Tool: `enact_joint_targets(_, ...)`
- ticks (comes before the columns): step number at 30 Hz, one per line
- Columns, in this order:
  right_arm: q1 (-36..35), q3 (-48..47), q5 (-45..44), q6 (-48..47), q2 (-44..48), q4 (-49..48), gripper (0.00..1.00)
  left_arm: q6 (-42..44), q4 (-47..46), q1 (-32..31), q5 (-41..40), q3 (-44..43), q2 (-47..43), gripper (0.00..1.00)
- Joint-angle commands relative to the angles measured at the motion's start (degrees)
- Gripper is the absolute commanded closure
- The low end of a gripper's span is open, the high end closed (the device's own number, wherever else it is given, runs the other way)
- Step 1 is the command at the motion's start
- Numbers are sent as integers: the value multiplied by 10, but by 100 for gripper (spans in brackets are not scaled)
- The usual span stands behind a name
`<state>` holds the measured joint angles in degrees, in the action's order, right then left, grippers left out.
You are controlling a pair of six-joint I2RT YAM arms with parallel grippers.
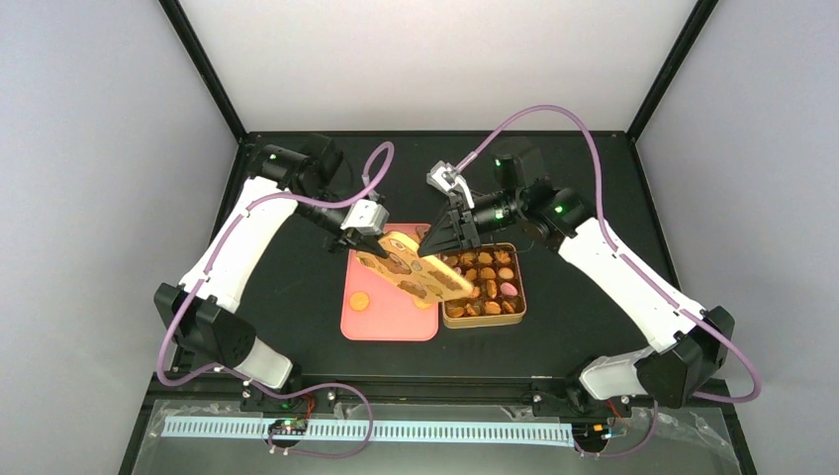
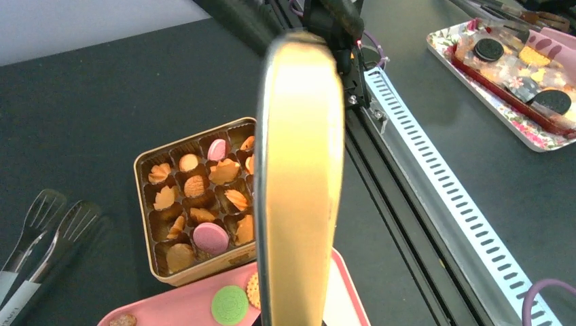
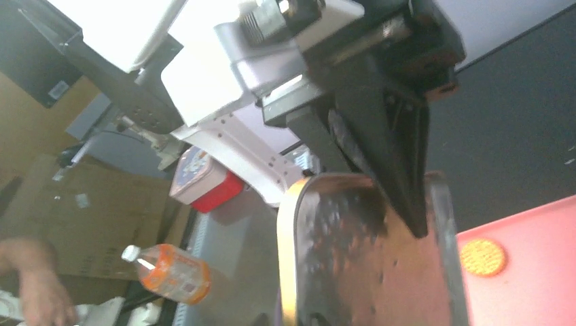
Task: Pack the cookies
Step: Pass from the right arm to the left, then pass from the left arm to the right
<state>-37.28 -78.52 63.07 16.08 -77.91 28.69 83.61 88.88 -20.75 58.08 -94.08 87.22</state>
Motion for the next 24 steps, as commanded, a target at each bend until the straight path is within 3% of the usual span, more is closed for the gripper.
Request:
enact_joint_targets(1, -4, -43, -82, -78, -8, 90, 66, -8, 0, -6, -3, -1, -4, 98)
enact_joint_targets(5, 4, -24, -122, -105, 9, 114, 44, -40, -11, -6, -2, -9, 6, 98)
enact_joint_targets(8, 4, 12, -136, -108, 31, 108, 43, -75, -18, -5, 0, -16, 20, 98)
enact_joint_targets(12, 4, 46, -137, -98, 45, 92, 54, -114, -28, -6, 25, -12, 37, 96)
enact_joint_targets(17, 5, 57, -180, -91, 46, 99, 82, -173, -58, -6, 55, -16, 48, 87)
enact_joint_targets(18, 7, 57, -195, -87, 46, 102, 88, -195, -75, -6, 53, -15, 46, 80)
enact_joint_targets(21, 35, 73, -223, -62, 53, 98, 99, -297, -167, -6, 23, 9, 29, 25)
enact_joint_targets(22, 56, 85, -218, -45, 55, 91, 99, -334, -221, -6, -4, 22, 21, 18)
enact_joint_targets(24, 105, 118, -193, -9, 59, 73, 99, -385, -281, -6, -48, 47, 10, 14)
